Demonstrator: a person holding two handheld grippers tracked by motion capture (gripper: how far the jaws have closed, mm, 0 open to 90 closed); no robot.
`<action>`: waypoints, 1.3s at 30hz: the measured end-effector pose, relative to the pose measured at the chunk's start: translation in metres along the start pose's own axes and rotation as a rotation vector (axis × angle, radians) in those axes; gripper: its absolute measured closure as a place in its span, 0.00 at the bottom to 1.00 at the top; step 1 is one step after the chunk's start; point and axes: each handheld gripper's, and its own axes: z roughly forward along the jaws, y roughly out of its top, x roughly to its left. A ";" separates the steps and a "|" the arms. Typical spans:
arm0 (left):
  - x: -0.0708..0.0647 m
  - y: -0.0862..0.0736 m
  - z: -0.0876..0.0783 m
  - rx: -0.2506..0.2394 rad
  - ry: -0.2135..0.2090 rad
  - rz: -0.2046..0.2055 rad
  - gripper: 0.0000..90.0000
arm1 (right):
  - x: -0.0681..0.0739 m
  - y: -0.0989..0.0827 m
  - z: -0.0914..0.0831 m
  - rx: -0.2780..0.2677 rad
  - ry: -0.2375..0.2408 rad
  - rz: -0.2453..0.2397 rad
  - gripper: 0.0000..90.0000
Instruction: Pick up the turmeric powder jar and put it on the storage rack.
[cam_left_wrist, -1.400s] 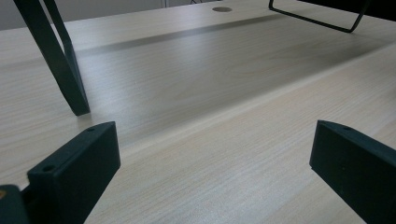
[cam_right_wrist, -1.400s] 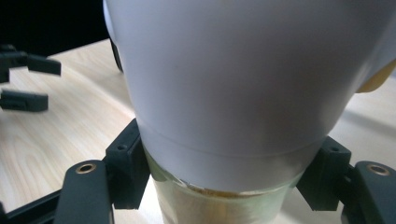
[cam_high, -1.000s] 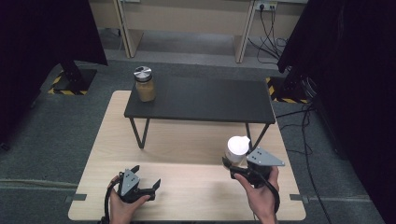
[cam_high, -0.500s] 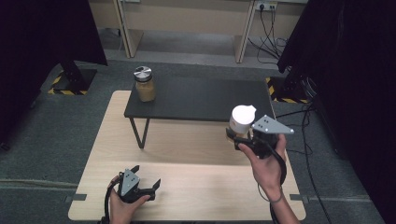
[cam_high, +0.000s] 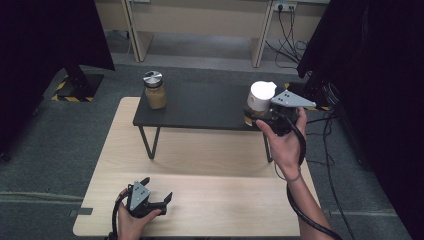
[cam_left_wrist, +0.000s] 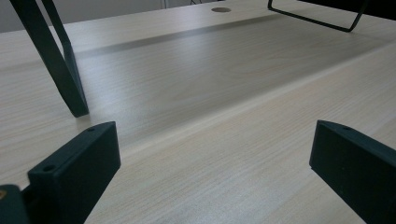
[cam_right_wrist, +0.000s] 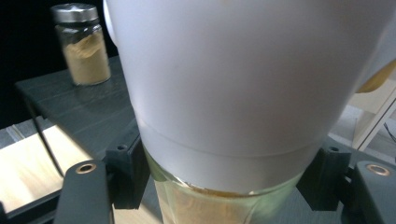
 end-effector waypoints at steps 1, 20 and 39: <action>0.000 0.000 0.000 -0.001 0.000 0.000 0.01 | -0.002 0.002 0.005 -0.001 -0.004 0.006 0.34; 0.000 0.000 0.000 0.003 -0.003 0.006 0.01 | -0.023 0.013 0.075 0.104 -0.074 0.036 0.34; 0.000 0.000 0.001 0.000 -0.003 -0.007 0.01 | -0.025 -0.007 0.075 0.039 -0.082 0.085 0.34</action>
